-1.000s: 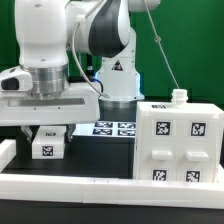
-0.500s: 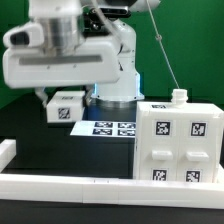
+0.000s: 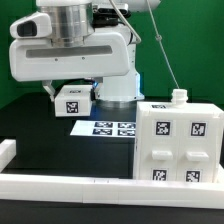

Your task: Assemble cabinet

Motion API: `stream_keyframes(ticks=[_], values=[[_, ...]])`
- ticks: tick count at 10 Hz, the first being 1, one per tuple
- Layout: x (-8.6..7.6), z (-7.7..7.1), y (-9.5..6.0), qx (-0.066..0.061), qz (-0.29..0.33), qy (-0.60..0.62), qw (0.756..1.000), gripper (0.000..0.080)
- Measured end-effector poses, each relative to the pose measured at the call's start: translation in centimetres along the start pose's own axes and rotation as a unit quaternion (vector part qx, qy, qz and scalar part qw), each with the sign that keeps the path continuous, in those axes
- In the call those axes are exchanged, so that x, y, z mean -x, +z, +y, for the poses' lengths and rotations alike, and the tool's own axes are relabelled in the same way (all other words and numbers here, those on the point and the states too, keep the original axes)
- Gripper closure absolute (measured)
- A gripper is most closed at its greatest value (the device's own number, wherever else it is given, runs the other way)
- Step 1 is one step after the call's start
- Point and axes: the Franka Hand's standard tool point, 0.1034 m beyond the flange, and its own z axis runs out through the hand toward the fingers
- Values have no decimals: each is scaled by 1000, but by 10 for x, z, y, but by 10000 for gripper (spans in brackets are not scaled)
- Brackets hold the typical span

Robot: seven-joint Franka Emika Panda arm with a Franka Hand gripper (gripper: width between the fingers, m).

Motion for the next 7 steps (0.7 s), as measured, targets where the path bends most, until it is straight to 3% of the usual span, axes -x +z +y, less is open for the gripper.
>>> stream_keyframes(ticks=[1, 5, 7], values=[[-13, -6, -18, 18, 14, -11, 1000, 244], [-68, -71, -101, 13, 19, 11, 1000, 243], [-76, -95, -100, 12, 21, 13, 1000, 243]])
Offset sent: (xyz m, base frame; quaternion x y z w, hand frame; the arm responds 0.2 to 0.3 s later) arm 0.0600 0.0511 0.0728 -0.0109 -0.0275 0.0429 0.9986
